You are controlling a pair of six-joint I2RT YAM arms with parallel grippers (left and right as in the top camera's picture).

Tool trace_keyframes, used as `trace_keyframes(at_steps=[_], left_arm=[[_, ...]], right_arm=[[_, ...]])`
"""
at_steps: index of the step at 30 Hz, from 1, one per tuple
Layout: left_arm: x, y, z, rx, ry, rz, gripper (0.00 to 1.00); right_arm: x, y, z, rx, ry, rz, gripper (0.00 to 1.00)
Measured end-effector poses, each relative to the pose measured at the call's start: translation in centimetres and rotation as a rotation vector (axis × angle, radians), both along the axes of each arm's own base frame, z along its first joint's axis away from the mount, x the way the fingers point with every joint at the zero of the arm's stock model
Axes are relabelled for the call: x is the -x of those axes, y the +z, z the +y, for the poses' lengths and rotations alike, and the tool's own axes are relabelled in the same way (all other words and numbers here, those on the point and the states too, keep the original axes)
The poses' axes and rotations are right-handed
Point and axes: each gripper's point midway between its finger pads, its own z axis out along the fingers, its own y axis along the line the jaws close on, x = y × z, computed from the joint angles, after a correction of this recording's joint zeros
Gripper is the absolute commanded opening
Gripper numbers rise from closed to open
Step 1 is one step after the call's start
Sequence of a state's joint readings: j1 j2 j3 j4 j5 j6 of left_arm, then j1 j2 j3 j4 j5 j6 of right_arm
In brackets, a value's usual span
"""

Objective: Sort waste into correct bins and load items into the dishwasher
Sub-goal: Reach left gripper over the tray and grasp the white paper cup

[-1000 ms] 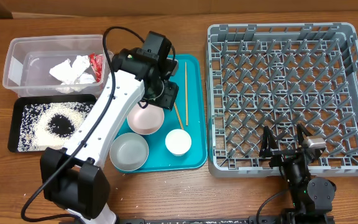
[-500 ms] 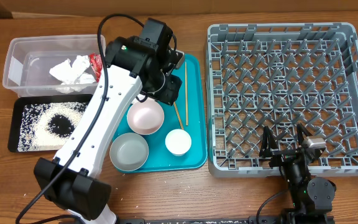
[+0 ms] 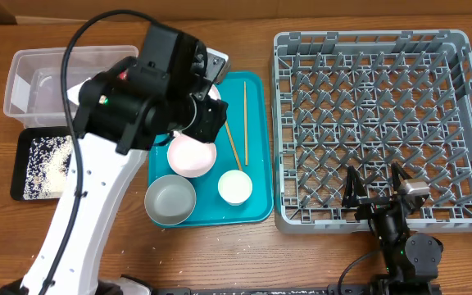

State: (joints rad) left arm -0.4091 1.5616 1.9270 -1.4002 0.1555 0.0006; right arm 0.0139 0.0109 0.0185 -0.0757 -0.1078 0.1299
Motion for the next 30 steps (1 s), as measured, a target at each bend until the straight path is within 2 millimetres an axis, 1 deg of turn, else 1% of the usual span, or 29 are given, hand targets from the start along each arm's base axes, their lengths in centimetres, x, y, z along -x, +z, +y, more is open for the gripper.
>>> trace_keyframes(at_steps=[21, 23, 26, 30], left_arm=[[0.6, -0.3, 0.3, -0.014, 0.001, 0.027, 0.54], [0.9, -0.4, 0.4, -0.018, 0.002, 0.036, 0.54], [1.7, -0.5, 0.8, -0.025, 0.005, 0.057, 0.54], [3.0, -0.7, 1.8, -0.044, 0.058, 0.104, 0.52]], right_arm=[[0.0, 0.0, 0.0, 0.000, 0.000, 0.000, 1.00], [0.0, 0.0, 0.0, 0.000, 0.000, 0.000, 1.00], [0.0, 0.0, 0.0, 0.000, 0.000, 0.000, 1.00], [0.0, 0.0, 0.0, 0.000, 0.000, 0.000, 1.00]])
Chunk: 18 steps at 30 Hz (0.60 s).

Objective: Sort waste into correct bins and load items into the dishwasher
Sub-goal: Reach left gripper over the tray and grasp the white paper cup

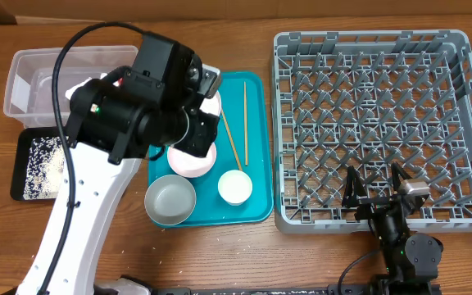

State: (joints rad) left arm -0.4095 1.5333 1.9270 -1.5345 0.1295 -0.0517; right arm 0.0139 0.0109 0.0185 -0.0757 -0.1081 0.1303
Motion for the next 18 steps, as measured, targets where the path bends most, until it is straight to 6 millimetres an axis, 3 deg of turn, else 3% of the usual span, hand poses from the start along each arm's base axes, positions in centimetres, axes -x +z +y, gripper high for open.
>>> trace_keyframes(at_steps=[6, 9, 12, 18], left_arm=[[0.2, -0.3, 0.2, 0.012, 0.074, 0.028, 0.52], [0.2, -1.7, -0.3, 0.014, 0.082, 0.049, 0.52], [-0.1, -4.4, -0.7, 0.008, 0.100, 0.087, 0.52], [-1.1, -11.7, -1.6, 0.015, 0.152, 0.171, 0.52]], right_arm=[[0.0, 0.0, 0.0, 0.000, 0.000, 0.000, 1.00], [0.0, 0.0, 0.0, 0.000, -0.001, 0.000, 1.00], [0.0, 0.0, 0.0, 0.000, 0.000, 0.000, 1.00], [0.0, 0.0, 0.0, 0.000, 0.000, 0.000, 1.00]])
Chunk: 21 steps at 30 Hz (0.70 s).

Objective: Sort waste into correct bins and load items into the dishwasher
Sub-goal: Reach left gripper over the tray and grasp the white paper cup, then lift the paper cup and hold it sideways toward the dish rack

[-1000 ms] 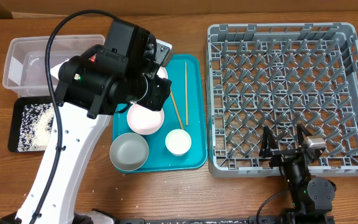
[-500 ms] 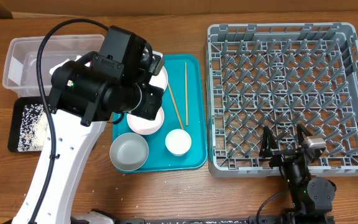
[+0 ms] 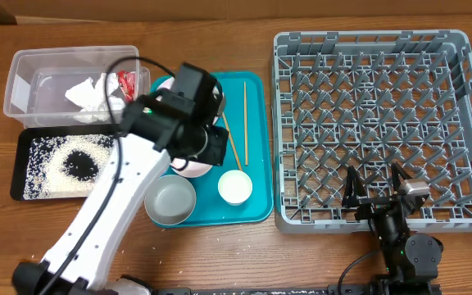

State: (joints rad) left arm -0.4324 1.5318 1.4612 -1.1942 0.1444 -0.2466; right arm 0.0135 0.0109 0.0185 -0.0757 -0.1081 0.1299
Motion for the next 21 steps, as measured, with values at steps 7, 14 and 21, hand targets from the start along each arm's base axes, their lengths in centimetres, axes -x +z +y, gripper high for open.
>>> trace_keyframes(at_steps=[7, 14, 21], left_arm=[[0.7, -5.0, -1.4, 0.009, -0.015, 0.071, 0.52], [1.8, -9.7, -2.9, -0.050, -0.057, 0.190, 0.49], [2.5, -12.1, -3.3, -0.091, -0.072, 0.260, 0.19]], right_arm=[[0.0, 0.0, 0.0, 0.000, 0.000, 0.000, 1.00], [0.0, 0.0, 0.0, 0.000, 0.000, 0.000, 1.00], [0.0, 0.0, 0.0, 0.000, 0.000, 0.000, 1.00]])
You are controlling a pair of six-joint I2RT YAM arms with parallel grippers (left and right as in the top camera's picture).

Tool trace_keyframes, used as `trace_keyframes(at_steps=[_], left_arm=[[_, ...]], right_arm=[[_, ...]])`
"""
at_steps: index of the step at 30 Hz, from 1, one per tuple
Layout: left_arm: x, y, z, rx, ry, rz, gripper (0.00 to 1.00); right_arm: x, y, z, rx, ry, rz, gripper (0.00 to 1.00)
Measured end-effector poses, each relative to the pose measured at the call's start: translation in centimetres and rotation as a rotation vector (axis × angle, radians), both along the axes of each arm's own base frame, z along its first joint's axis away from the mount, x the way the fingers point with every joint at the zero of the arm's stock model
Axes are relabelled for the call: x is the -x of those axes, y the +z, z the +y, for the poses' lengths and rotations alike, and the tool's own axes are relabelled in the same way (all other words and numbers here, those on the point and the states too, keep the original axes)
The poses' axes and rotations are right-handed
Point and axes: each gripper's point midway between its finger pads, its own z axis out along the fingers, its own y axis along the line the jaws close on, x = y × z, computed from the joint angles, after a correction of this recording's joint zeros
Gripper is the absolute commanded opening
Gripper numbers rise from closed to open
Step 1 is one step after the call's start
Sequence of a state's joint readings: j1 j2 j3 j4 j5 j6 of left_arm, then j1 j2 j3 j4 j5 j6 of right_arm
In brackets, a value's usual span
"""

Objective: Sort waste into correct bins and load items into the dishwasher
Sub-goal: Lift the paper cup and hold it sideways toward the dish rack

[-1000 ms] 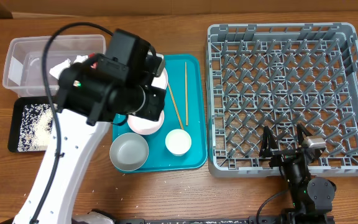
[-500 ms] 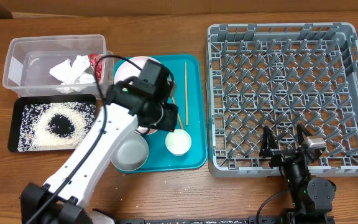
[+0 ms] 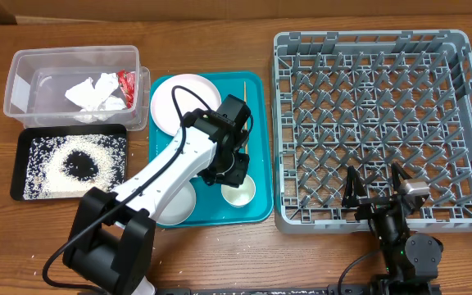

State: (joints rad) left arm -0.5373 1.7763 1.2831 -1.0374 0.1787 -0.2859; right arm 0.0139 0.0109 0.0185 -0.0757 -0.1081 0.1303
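A teal tray [image 3: 256, 209] holds a white plate [image 3: 179, 102] at the back and a small white cup [image 3: 239, 193] at the front right. A chopstick tip [image 3: 244, 85] shows beyond the wrist. A pale bowl [image 3: 180, 206] peeks out from under the arm at the front left. My left gripper [image 3: 231, 170] sits low over the tray, just behind the cup; the wrist hides its fingers. The grey dishwasher rack [image 3: 375, 123] stands to the right with nothing in it. My right gripper [image 3: 374, 193] rests open at the rack's front edge.
At the back left a clear tub [image 3: 23, 82] holds crumpled tissue and a red wrapper. In front of it a black tray [image 3: 31, 164] carries white rice and dark grains. The left arm lies diagonally across the teal tray.
My left gripper has moved right and down, from over the pink bowl to just behind the small cup. The plate now shows whole, and the arm covers the pink bowl. The right arm is unchanged.
At first my left arm was high over the tray's back left, hiding the tub and much of the black tray. Then it was lower over the pink bowl, with both bins in view. Now it is low beside the cup. The right arm stayed still.
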Motion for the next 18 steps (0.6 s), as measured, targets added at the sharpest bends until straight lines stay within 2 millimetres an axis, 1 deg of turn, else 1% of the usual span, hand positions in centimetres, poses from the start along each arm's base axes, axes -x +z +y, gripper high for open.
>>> trace_keyframes(at_steps=[3, 14, 16, 18], left_arm=[[0.0, 0.0, 0.0, 0.000, 0.001, 0.000, 0.04], [0.0, 0.1, -0.1, 0.020, 0.008, 0.010, 0.04], [0.1, 0.4, -0.1, 0.061, 0.010, 0.037, 0.04], [-0.1, 1.3, -0.2, 0.119, 0.011, 0.066, 0.04]], right_arm=[[0.0, 0.0, 0.0, 0.000, 0.000, 0.000, 1.00], [0.0, 0.0, 0.0, 0.000, 0.000, 0.000, 1.00], [0.0, 0.0, 0.0, 0.000, 0.000, 0.000, 1.00], [0.0, 0.0, 0.0, 0.000, 0.000, -0.001, 1.00]])
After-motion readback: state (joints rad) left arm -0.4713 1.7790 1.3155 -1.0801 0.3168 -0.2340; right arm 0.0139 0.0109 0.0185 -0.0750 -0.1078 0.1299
